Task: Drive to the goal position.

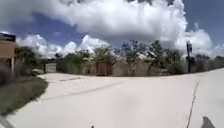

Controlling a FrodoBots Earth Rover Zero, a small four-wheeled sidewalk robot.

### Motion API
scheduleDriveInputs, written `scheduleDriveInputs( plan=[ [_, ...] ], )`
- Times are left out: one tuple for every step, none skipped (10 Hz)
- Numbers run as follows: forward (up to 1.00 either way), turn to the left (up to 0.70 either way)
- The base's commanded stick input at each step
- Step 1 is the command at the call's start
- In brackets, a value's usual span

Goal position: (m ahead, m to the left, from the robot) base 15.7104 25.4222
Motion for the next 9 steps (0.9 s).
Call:
scheduleDriveInputs(
  plan=[
    [0.85, 0.34],
    [0.85, 0.34],
    [0.85, 0.34],
    [0.85, 0.34],
    [0.85, 0.34],
    [0.85, 0.34],
    [0.85, 0.13],
    [0.85, 0.0],
    [0.85, 0.0]
  ],
)
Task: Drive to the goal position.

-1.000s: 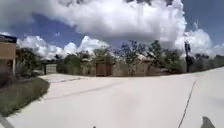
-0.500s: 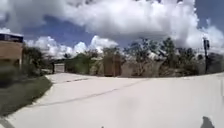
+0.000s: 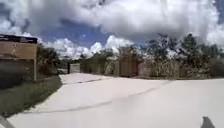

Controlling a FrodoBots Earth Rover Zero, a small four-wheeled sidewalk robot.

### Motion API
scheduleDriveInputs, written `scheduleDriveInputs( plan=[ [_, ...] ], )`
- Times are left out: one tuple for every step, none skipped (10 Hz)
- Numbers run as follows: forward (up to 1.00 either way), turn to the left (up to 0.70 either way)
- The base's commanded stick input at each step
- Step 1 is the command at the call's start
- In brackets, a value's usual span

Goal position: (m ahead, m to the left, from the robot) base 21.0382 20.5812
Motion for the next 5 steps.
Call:
scheduleDriveInputs(
  plan=[
    [0.85, 0.0],
    [0.85, 0.0],
    [0.85, 0.0],
    [0.85, 0.0],
    [0.85, 0.0]
  ],
)
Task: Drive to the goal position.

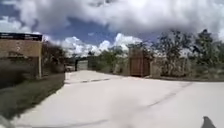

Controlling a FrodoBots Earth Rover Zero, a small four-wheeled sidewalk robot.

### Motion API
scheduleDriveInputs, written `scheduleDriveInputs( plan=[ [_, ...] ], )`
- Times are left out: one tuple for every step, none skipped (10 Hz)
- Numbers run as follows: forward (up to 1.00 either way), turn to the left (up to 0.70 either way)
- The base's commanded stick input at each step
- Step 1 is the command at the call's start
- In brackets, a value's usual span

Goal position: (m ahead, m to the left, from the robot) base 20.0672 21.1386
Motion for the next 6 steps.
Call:
scheduleDriveInputs(
  plan=[
    [0.85, 0.0],
    [0.85, 0.0],
    [0.85, 0.0],
    [0.85, 0.0],
    [0.85, 0.0],
    [0.85, 0.0]
  ],
)
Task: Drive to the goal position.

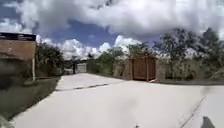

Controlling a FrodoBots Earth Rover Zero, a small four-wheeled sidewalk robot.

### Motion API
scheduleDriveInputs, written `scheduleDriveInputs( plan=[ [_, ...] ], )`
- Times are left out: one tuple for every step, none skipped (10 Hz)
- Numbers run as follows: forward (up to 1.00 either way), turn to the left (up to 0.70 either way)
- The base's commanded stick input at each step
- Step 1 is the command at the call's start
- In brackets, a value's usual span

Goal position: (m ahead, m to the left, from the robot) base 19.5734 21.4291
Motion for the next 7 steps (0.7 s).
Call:
scheduleDriveInputs(
  plan=[
    [0.85, 0.0],
    [0.85, 0.0],
    [0.85, 0.0],
    [0.85, 0.0],
    [0.85, 0.0],
    [0.85, 0.0],
    [0.85, 0.0]
  ],
)
